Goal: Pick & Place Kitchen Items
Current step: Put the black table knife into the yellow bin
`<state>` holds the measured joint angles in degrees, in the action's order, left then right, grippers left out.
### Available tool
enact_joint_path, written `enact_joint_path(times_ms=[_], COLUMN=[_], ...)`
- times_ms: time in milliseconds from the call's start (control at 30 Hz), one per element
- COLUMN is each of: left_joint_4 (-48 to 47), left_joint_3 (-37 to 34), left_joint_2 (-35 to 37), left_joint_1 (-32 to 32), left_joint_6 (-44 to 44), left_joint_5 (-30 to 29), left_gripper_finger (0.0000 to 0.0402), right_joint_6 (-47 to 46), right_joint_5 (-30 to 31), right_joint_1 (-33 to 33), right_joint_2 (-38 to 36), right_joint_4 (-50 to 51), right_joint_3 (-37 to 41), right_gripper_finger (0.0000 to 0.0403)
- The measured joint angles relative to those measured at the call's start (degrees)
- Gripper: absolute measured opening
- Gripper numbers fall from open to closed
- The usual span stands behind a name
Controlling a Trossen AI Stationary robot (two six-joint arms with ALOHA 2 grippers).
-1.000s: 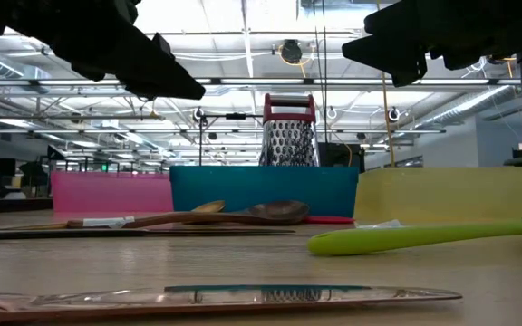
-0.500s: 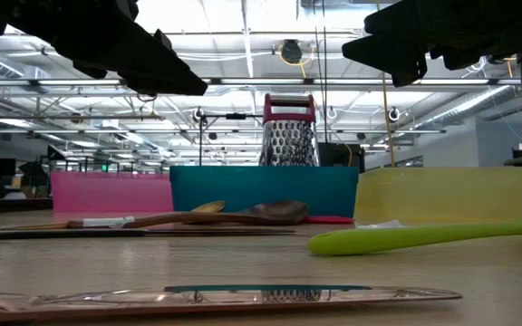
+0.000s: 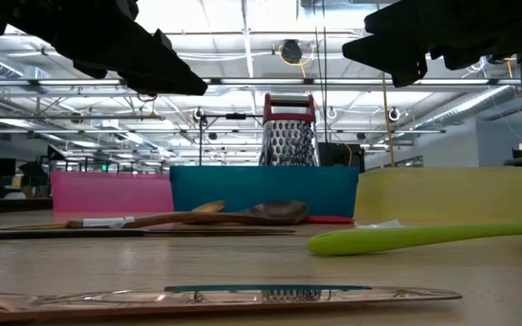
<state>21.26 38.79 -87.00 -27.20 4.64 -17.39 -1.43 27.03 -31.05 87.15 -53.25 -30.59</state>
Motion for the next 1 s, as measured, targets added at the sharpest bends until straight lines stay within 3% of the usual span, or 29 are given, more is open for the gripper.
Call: enact_joint_path(times_ms=[1000], left_joint_4=[-0.17], left_joint_3=[0.02], left_joint_2=[0.00], left_joint_1=[-0.02], left_joint_6=[0.07], left_joint_5=[1.93], left_gripper_finger=[0.0202], right_joint_6=[-0.92], right_joint_5=[-0.05], right_joint_1=[-0.02], right_joint_2=[0.00], right_joint_4=[0.27], right_joint_3=[0.00], right_gripper_finger=[0.0222])
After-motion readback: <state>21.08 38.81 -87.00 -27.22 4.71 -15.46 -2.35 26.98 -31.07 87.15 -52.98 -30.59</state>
